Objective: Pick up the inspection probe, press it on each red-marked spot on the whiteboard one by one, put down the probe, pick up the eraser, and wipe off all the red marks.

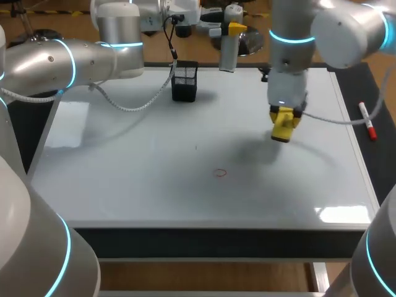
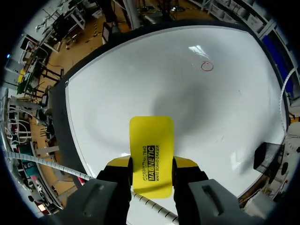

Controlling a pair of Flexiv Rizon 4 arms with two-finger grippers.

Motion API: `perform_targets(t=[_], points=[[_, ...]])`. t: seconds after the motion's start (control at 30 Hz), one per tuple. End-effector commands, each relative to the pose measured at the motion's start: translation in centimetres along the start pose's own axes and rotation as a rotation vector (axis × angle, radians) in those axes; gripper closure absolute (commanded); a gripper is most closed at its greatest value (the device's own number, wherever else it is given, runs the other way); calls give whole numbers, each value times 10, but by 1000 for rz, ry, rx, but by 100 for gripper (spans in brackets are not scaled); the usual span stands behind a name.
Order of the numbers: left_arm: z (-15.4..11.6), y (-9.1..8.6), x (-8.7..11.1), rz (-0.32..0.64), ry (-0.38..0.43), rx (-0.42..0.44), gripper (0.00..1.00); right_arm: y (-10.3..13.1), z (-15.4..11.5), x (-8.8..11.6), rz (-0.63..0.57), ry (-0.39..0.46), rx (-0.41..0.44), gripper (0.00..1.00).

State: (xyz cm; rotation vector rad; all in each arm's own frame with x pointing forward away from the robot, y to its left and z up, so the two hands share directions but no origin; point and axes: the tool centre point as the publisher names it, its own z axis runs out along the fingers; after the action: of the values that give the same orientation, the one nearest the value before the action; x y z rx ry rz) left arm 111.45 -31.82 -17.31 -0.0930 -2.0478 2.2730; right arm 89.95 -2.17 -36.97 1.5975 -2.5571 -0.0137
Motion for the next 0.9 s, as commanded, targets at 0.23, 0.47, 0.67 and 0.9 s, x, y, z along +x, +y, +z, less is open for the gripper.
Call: perform_targets(t=[0.23,0.47,0.67,0.9], points=[[0,-1,-1,-1,1,-1,100,4,3,57,56,-45,-1,100],[0,-1,-1,-1,1,-1,100,1,3,68,72,-53,-6,100],[0,-1,-1,-1,1,-1,100,0,2,69,83,-51,-9,100],[0,-1,-1,-1,1,-1,100,0,2,69,83,-51,-9,100]])
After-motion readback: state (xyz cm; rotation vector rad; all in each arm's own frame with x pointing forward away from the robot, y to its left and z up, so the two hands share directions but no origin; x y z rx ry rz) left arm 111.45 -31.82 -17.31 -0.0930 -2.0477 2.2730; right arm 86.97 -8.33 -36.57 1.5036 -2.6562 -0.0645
